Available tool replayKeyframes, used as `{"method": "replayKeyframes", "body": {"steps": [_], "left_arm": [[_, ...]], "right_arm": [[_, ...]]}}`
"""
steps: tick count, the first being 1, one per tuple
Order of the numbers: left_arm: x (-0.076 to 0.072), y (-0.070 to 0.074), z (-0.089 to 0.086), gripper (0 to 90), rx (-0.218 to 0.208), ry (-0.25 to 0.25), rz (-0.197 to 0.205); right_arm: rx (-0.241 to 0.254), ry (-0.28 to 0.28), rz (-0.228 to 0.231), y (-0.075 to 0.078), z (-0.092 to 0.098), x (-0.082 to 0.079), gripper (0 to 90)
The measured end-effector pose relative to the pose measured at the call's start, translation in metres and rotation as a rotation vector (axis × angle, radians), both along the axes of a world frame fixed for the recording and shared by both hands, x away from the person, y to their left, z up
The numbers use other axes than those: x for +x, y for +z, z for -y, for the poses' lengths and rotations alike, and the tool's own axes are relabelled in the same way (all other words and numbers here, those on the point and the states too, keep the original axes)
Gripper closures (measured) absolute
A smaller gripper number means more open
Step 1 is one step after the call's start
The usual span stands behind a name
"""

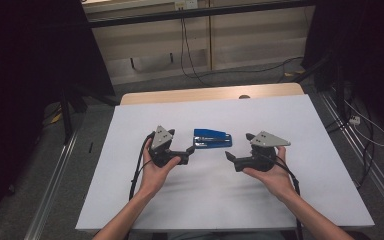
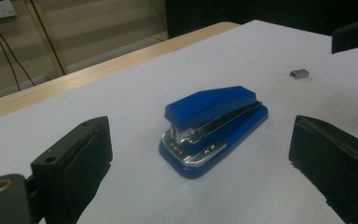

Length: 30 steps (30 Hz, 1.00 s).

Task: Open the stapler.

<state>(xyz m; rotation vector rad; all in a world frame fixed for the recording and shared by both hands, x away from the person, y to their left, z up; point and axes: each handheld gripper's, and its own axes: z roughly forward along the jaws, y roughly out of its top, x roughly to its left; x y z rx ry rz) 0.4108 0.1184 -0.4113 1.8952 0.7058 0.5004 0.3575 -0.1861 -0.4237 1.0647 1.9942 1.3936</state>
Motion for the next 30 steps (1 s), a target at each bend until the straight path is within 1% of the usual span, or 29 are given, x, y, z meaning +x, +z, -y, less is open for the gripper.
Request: {"method": "replayKeyframes", "body": {"steps": [1,2,3,4,6,7,8,9,10,11,12,13,14,15,16,17,19,20,21,22,23,24,25,27,28,29,30], "left_arm": [[0.000,0.000,0.000,5.6,0.000,0.000,0.000],[0.003,0.000,0.003,5.6,0.015,-0.002,0.001],[0.003,0.000,0.003,5.2,0.015,-0.002,0.001],[0.009,0.001,0.004,4.7,-0.006,0.000,-0.008],[0.013,0.001,0.006,3.3,-0.020,0.009,-0.005],[0.013,0.001,0.006,3.3,-0.020,0.009,-0.005],[0.015,0.001,0.008,3.3,-0.021,0.005,-0.011],[0.017,0.001,0.009,3.3,-0.010,0.001,-0.012],[0.019,0.001,0.012,3.3,0.000,-0.004,0.002],[0.019,0.001,0.012,3.5,0.000,-0.004,0.002],[0.020,0.003,0.013,4.2,-0.008,-0.010,0.007],[0.020,0.004,0.015,4.2,-0.016,-0.017,0.009],[0.021,0.007,0.016,4.4,-0.029,-0.013,0.014],[0.022,0.009,0.017,4.4,-0.032,-0.012,0.014],[0.024,0.011,0.019,4.1,-0.037,-0.009,0.008],[0.027,0.012,0.019,4.0,-0.033,-0.008,0.003],[0.032,0.011,0.021,4.0,-0.042,0.006,-0.010],[0.035,0.011,0.021,4.1,-0.031,0.013,-0.010],[0.038,0.010,0.022,4.1,-0.032,0.021,-0.004],[0.043,0.009,0.023,6.1,-0.031,0.039,0.011],[0.043,0.009,0.023,6.0,-0.031,0.039,0.011],[0.046,0.009,0.024,6.0,-0.033,0.045,0.008],[0.048,0.008,0.024,5.9,-0.034,0.048,0.003],[0.051,0.007,0.025,5.9,-0.037,0.061,0.011],[0.053,0.006,0.025,5.9,-0.028,0.064,0.011],[0.054,0.004,0.026,5.9,-0.036,0.067,0.001],[0.054,0.004,0.026,5.9,-0.036,0.067,0.001]], "right_arm": [[0.000,0.000,0.000,0.000,0.000,0.000,3.1],[-0.025,0.005,-0.001,0.004,-0.002,0.006,2.6],[-0.025,0.005,-0.001,0.004,-0.002,0.006,2.6],[-0.034,-0.002,0.001,0.008,-0.002,0.013,2.6],[-0.027,-0.005,0.001,0.009,-0.002,0.019,3.1],[-0.027,-0.005,0.001,0.009,-0.002,0.019,3.1],[-0.025,-0.006,-0.005,0.006,-0.004,0.024,3.5],[-0.025,-0.006,-0.005,0.006,-0.004,0.024,3.5],[-0.021,-0.007,-0.012,0.004,-0.006,0.028,4.4],[-0.021,-0.007,-0.012,0.004,-0.006,0.028,4.4],[-0.011,-0.008,-0.014,0.003,-0.007,0.032,6.5],[-0.011,-0.008,-0.014,0.003,-0.007,0.032,6.5],[-0.005,-0.011,-0.018,0.004,-0.007,0.037,9.2],[-0.005,-0.011,-0.018,0.004,-0.007,0.037,9.2],[-0.005,-0.014,-0.019,0.005,-0.008,0.040,9.7],[-0.009,-0.028,-0.007,0.007,-0.008,0.045,10.9],[-0.004,-0.033,-0.004,0.007,-0.008,0.048,12.0],[0.004,-0.043,-0.003,0.008,-0.009,0.053,12.3],[0.004,-0.043,-0.003,0.008,-0.009,0.053,12.3],[0.025,-0.042,-0.012,0.006,-0.010,0.058,14.3],[0.025,-0.042,-0.012,0.006,-0.010,0.058,14.3],[0.032,-0.038,-0.021,0.004,-0.011,0.060,16.0],[0.013,-0.042,-0.017,0.000,-0.013,0.065,17.0],[0.019,-0.043,-0.015,-0.002,-0.014,0.068,17.9],[0.019,-0.043,-0.015,-0.002,-0.014,0.068,17.9],[0.013,-0.047,-0.016,-0.004,-0.015,0.070,19.0],[0.007,-0.047,-0.021,-0.005,-0.015,0.071,19.8]]}}
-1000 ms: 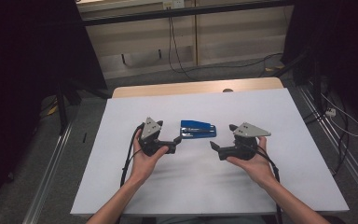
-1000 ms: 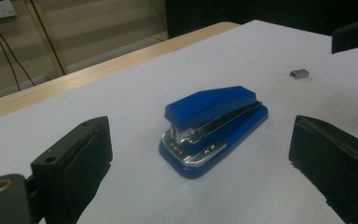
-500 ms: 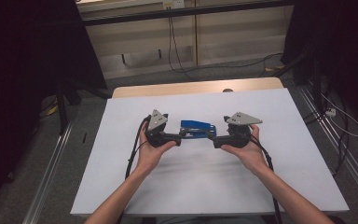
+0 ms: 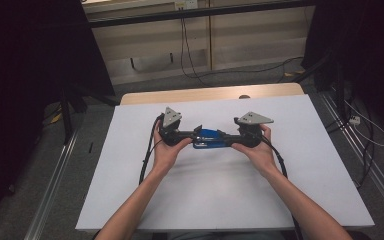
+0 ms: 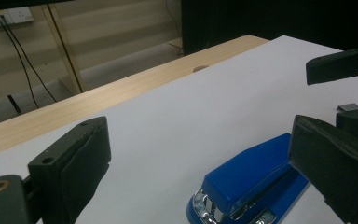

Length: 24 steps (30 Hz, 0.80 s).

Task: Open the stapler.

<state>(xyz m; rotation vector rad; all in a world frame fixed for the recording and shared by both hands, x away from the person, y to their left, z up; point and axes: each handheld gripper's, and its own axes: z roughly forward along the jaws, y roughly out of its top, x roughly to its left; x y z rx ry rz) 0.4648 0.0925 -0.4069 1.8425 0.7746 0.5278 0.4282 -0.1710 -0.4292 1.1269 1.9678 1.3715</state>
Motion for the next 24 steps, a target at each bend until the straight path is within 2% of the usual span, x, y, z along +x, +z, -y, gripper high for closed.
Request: {"method": "replayKeyframes", "body": {"steps": [1,2,3,6,9,10,12,13,18,19,23,24], "left_arm": [[0.000,-0.001,0.000,5.9,0.004,-0.002,-0.003],[-0.001,-0.002,0.001,5.9,0.025,-0.008,-0.003],[-0.001,-0.003,0.002,5.9,0.043,-0.015,-0.002],[-0.001,-0.002,0.000,5.8,0.040,-0.022,-0.006],[-0.001,-0.003,-0.003,5.5,0.037,-0.014,-0.019],[-0.001,-0.006,-0.005,5.5,0.033,-0.008,-0.030],[-0.001,-0.007,-0.006,5.5,0.038,-0.007,-0.036],[0.001,-0.008,-0.007,5.5,0.037,-0.002,-0.051],[0.002,-0.010,-0.007,5.5,0.041,-0.011,-0.051],[0.002,-0.010,-0.007,5.5,0.041,-0.011,-0.051],[0.001,-0.012,-0.008,5.9,0.046,-0.010,-0.085],[0.000,-0.013,-0.008,6.0,0.054,-0.015,-0.078]], "right_arm": [[0.000,0.000,0.000,0.000,0.000,0.000,19.8],[-0.021,-0.013,-0.022,-0.002,0.000,0.000,26.5],[-0.028,-0.017,-0.025,-0.002,0.001,-0.001,28.3],[-0.026,-0.002,-0.015,0.000,0.000,-0.002,36.4],[-0.023,0.018,-0.028,-0.001,-0.001,-0.002,40.0],[-0.030,0.051,-0.056,-0.004,-0.002,-0.004,47.3],[-0.038,0.058,-0.059,-0.006,-0.002,-0.004,47.9],[-0.045,0.058,-0.062,-0.010,-0.002,-0.005,49.7],[-0.027,0.092,-0.053,-0.012,-0.005,-0.006,72.2],[-0.027,0.092,-0.053,-0.012,-0.005,-0.006,72.2],[-0.016,0.124,-0.057,-0.013,-0.007,-0.006,86.0],[-0.008,0.133,-0.069,-0.014,-0.008,-0.006,90.0]]}}
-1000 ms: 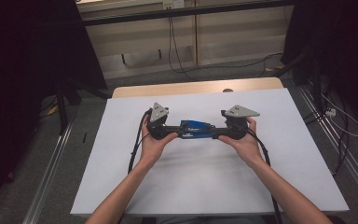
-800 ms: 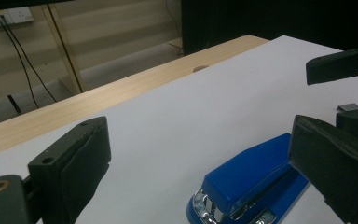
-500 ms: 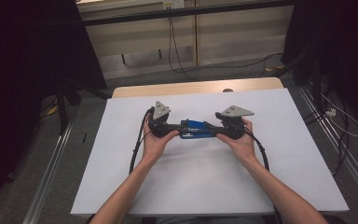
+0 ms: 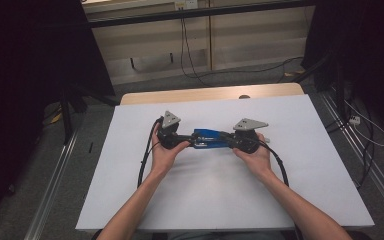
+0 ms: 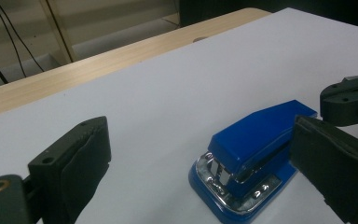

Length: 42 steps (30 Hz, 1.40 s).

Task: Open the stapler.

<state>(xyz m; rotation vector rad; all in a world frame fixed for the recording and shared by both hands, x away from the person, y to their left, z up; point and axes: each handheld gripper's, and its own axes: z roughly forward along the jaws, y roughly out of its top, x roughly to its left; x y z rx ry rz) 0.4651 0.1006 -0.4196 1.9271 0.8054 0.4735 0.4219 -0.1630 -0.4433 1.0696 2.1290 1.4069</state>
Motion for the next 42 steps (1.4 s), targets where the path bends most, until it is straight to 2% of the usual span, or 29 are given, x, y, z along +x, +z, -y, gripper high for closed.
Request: {"method": "replayKeyframes", "body": {"steps": [3,7,8,9,11,12,13,14,15,17,19,20,24,25,26,28,29,32,35,42], "left_arm": [[0.000,0.000,-0.001,6.0,0.001,0.003,0.000],[-0.001,-0.001,-0.005,7.1,-0.017,0.007,-0.024],[-0.001,-0.002,-0.006,14.4,-0.025,-0.022,-0.039],[-0.001,-0.002,-0.006,17.2,-0.025,-0.022,-0.039],[-0.003,-0.003,-0.005,18.6,-0.009,-0.027,-0.067],[-0.003,-0.003,-0.005,22.9,-0.009,-0.027,-0.067],[-0.002,-0.003,-0.006,22.9,-0.015,-0.042,-0.084],[-0.002,-0.003,-0.006,32.8,-0.024,-0.046,-0.099],[-0.002,-0.004,-0.006,34.3,-0.018,-0.053,-0.104],[-0.002,-0.004,-0.006,39.6,-0.021,-0.057,-0.107],[-0.002,-0.004,-0.007,44.8,-0.005,-0.055,-0.108],[-0.002,-0.004,-0.008,44.8,-0.004,-0.058,-0.113],[-0.001,-0.004,-0.011,63.6,-0.013,-0.058,-0.125],[-0.001,-0.004,-0.012,63.6,-0.022,-0.055,-0.128],[-0.001,-0.004,-0.013,70.4,-0.023,-0.046,-0.127],[0.000,-0.004,-0.015,75.8,-0.023,-0.043,-0.126],[0.000,-0.005,-0.016,78.0,-0.014,-0.038,-0.118],[0.001,-0.011,-0.016,86.0,0.004,-0.050,-0.128],[0.001,-0.012,-0.015,90.0,0.008,-0.061,-0.136],[0.000,-0.017,-0.008,90.0,0.059,-0.071,-0.134]], "right_arm": [[0.006,0.007,-0.006,-0.001,-0.002,0.000,90.0],[0.004,0.025,-0.014,-0.001,-0.006,-0.001,90.0],[-0.005,0.028,-0.018,-0.002,-0.006,-0.001,90.0],[-0.005,0.028,-0.018,-0.002,-0.006,-0.001,90.0],[-0.009,0.029,-0.022,-0.002,-0.006,-0.001,90.0],[-0.008,0.030,-0.020,-0.002,-0.005,-0.001,90.0],[-0.008,0.030,-0.020,-0.002,-0.005,-0.001,90.0],[-0.006,0.032,-0.016,-0.002,-0.005,0.000,90.0],[-0.008,0.031,-0.015,-0.002,-0.005,0.000,90.0],[-0.011,0.032,-0.017,-0.002,-0.005,0.000,90.0],[-0.015,0.033,-0.019,-0.002,-0.005,0.000,90.0],[-0.016,0.033,-0.021,-0.003,-0.005,0.000,90.0],[-0.020,0.029,-0.027,-0.005,-0.006,0.000,90.0],[-0.021,0.031,-0.030,-0.005,-0.006,0.000,90.0],[-0.024,0.035,-0.033,-0.006,-0.008,0.000,90.0],[-0.026,0.041,-0.040,-0.006,-0.008,0.001,90.0],[-0.029,0.052,-0.058,-0.007,-0.009,0.001,90.0],[-0.053,0.054,-0.073,-0.010,-0.009,0.002,90.0],[-0.059,0.053,-0.074,-0.010,-0.010,0.002,90.0],[-0.087,0.073,-0.077,-0.010,-0.014,0.003,90.0]]}}
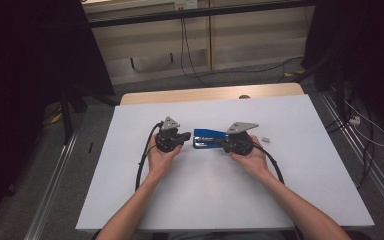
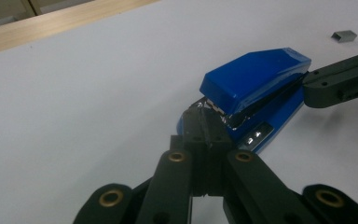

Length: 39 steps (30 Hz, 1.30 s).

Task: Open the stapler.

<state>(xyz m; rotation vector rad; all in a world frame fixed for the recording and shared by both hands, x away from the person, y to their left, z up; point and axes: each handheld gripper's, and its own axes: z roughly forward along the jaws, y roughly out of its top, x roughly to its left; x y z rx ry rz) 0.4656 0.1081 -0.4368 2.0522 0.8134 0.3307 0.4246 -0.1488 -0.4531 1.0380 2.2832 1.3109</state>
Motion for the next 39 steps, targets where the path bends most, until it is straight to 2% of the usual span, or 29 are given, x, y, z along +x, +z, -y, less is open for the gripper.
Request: {"method": "replayKeyframes", "body": {"steps": [3,13,17,21,27,33,39], "left_arm": [[0.001,-0.002,0.002,90.0,0.017,-0.009,0.006],[0.001,-0.007,0.005,90.0,0.032,-0.020,-0.005],[0.000,-0.007,0.006,90.0,0.025,-0.017,-0.008],[0.001,-0.008,0.007,90.0,0.030,-0.017,-0.011],[0.003,-0.012,0.006,90.0,0.054,-0.011,-0.009],[0.003,-0.016,0.011,90.0,0.049,-0.008,-0.016],[0.004,-0.016,0.011,90.0,0.055,-0.005,-0.006]], "right_arm": [[-0.006,0.005,-0.006,-0.001,-0.002,0.001,90.0],[-0.047,0.011,-0.032,-0.003,-0.008,0.004,90.0],[-0.032,0.001,-0.031,-0.003,-0.011,0.006,90.0],[-0.064,0.006,-0.033,-0.003,-0.014,0.007,90.0],[-0.057,-0.009,-0.041,-0.004,-0.015,0.009,90.0],[-0.053,-0.006,-0.048,-0.004,-0.015,0.011,90.0],[-0.050,-0.006,-0.049,-0.004,-0.015,0.011,90.0]]}}
